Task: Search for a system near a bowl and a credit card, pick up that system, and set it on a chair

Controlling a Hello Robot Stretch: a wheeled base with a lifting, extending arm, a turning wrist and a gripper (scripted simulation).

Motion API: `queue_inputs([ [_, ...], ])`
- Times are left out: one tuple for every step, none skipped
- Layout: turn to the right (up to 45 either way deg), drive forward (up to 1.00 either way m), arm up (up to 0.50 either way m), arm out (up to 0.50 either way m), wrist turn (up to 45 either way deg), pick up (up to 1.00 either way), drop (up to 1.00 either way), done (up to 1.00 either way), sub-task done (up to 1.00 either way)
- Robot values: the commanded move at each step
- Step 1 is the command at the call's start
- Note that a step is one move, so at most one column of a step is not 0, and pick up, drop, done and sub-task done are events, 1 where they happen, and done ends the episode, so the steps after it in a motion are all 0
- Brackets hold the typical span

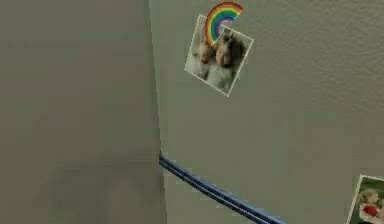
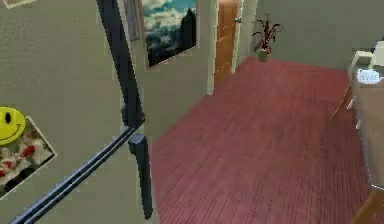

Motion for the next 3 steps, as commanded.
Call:
queue_inputs([
  [-45.0,0.0,0.0,0.0,0.0,0.0,0.0,0.0,0.0],
  [-45.0,0.0,0.0,0.0,0.0,0.0,0.0,0.0,0.0],
  [-45.0,0.0,0.0,0.0,0.0,0.0,0.0,0.0,0.0],
])
